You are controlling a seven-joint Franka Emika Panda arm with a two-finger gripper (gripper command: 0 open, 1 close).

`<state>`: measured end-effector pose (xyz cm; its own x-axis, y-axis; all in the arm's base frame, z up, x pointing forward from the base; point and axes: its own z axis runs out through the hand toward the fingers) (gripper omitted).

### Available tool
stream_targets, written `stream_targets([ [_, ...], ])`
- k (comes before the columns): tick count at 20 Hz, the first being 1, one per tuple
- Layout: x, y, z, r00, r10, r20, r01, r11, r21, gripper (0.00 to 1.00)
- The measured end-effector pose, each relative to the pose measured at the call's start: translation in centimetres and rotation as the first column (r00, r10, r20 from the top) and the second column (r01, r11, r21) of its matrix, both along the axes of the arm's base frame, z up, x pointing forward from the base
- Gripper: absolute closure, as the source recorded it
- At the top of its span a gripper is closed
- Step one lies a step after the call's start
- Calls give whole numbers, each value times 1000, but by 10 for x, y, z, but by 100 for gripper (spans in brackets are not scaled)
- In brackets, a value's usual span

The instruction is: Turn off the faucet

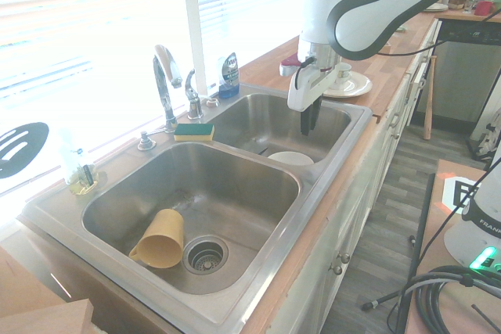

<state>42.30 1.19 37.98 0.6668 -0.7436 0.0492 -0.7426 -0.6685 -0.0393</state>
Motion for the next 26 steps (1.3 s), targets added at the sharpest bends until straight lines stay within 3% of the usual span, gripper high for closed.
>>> stream_targets([
  [6, 27, -3, 13, 999, -4, 51, 4, 1000, -1, 100],
  [17, 158, -12, 54, 984, 3, 178, 9, 998, -67, 100],
  [26, 255, -2, 80, 923, 38, 384, 10, 992, -122, 100],
])
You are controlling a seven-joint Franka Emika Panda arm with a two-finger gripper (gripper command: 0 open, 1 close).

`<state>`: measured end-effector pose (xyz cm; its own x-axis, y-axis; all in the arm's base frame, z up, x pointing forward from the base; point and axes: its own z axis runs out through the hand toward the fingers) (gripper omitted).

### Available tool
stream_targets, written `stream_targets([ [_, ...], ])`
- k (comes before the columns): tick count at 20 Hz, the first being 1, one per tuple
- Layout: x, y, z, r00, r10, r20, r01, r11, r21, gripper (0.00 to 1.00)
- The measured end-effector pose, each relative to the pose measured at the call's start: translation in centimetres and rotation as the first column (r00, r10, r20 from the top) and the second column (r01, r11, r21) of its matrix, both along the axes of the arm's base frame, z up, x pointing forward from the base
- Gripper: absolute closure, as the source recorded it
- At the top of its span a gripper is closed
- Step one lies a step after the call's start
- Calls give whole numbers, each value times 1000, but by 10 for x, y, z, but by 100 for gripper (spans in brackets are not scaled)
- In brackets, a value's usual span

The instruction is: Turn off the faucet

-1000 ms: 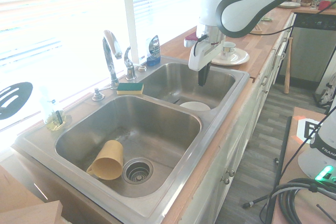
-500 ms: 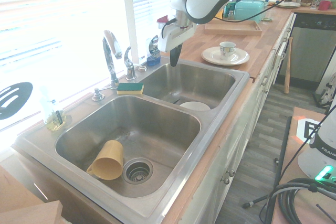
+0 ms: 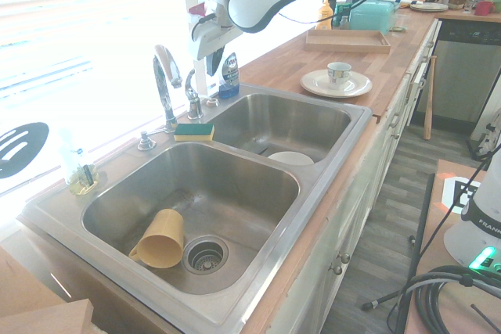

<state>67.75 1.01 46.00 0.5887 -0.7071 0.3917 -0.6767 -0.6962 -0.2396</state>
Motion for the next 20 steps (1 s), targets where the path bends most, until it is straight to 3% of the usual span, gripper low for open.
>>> stream_targets([
  [3, 16, -1, 2, 998, 8, 54, -8, 1000, 5, 100],
  [10, 41, -4, 18, 994, 23, 111, -24, 1000, 10, 100],
  [20, 53, -4, -10, 997, 35, 73, -38, 999, 39, 100],
])
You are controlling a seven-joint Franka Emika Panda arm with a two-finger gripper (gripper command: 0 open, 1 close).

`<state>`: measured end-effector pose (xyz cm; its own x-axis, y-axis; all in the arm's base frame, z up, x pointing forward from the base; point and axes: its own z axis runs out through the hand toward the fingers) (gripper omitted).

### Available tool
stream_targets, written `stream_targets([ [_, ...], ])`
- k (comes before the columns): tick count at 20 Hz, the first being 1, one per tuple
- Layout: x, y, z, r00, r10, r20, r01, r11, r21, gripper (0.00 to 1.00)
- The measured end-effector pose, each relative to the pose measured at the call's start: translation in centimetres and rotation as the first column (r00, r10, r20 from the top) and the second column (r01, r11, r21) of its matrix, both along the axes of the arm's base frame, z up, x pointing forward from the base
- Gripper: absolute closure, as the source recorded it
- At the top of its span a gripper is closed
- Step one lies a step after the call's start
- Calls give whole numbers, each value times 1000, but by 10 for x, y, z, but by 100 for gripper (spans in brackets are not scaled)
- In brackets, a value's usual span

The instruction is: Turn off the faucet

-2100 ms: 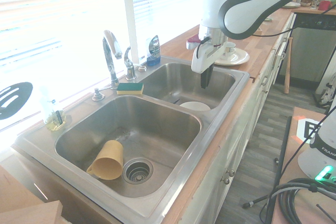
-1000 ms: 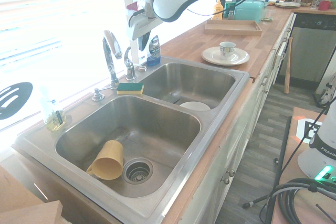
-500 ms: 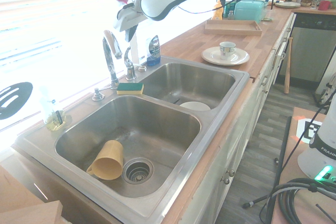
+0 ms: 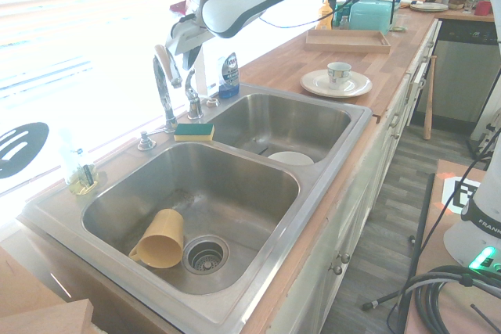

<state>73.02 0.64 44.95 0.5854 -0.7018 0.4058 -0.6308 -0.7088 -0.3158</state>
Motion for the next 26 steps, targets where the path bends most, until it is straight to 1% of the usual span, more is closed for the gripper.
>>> stream_targets([
  [7, -4, -4, -15, 1000, -6, -25, 6, 1000, -5, 100],
  [14, -20, -5, -32, 999, -8, -46, 8, 1000, -9, 100],
  [20, -37, -12, -37, 1000, -14, -17, 14, 1000, 1, 100],
  [26, -53, -17, -32, 1000, -22, -22, 22, 1000, 3, 100],
])
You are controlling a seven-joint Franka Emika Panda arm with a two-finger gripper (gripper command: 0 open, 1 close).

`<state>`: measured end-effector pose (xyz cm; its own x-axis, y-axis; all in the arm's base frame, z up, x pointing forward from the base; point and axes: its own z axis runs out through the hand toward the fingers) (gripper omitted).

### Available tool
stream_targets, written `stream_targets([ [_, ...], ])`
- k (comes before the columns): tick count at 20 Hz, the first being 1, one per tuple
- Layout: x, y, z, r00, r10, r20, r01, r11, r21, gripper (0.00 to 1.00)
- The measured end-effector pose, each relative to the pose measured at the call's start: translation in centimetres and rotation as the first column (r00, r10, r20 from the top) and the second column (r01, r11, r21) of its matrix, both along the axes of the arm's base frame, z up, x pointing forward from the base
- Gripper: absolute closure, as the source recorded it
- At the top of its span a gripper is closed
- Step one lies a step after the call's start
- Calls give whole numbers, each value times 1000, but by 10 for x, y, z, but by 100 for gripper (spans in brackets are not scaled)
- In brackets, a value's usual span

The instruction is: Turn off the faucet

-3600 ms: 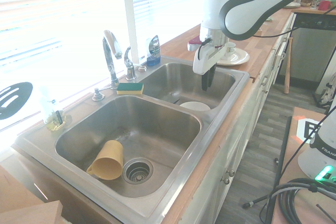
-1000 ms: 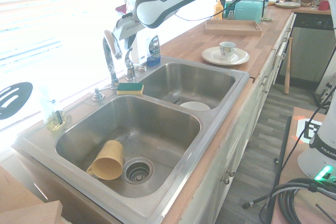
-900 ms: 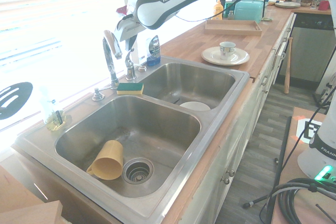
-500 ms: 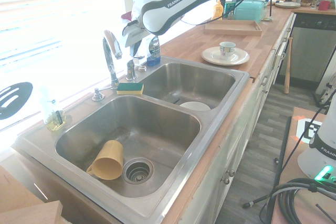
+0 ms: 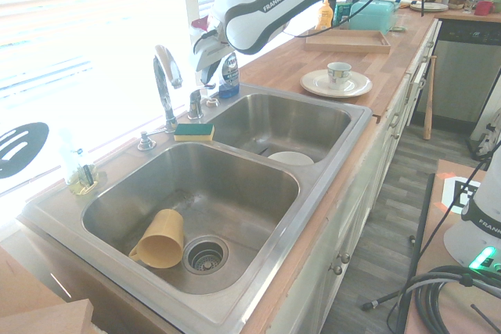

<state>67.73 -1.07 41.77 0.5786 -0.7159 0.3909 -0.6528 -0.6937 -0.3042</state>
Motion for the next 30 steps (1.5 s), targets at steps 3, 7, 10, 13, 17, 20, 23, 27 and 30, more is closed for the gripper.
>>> stream_targets([
  [3, -13, -4, 7, 999, -7, -32, 7, 1000, -2, 100],
  [7, -47, 1, 6, 980, -14, -201, 14, 1000, 0, 100],
  [10, -78, 8, 1, 948, -9, -320, 11, 1000, 4, 100],
  [13, -109, 7, -17, 921, -10, -389, 14, 1000, 5, 100],
  [17, -148, 1, -40, 897, -20, -442, 24, 1000, 4, 100],
  [20, -176, 6, -40, 893, -9, -450, 14, 1000, 8, 100],
  [23, -204, 16, -36, 892, 5, -451, 0, 1000, 10, 0],
  [27, -226, 19, -34, 894, 3, -449, 7, 1000, 19, 0],
  [30, -228, 16, -33, 895, -5, -447, 16, 1000, 20, 0],
])
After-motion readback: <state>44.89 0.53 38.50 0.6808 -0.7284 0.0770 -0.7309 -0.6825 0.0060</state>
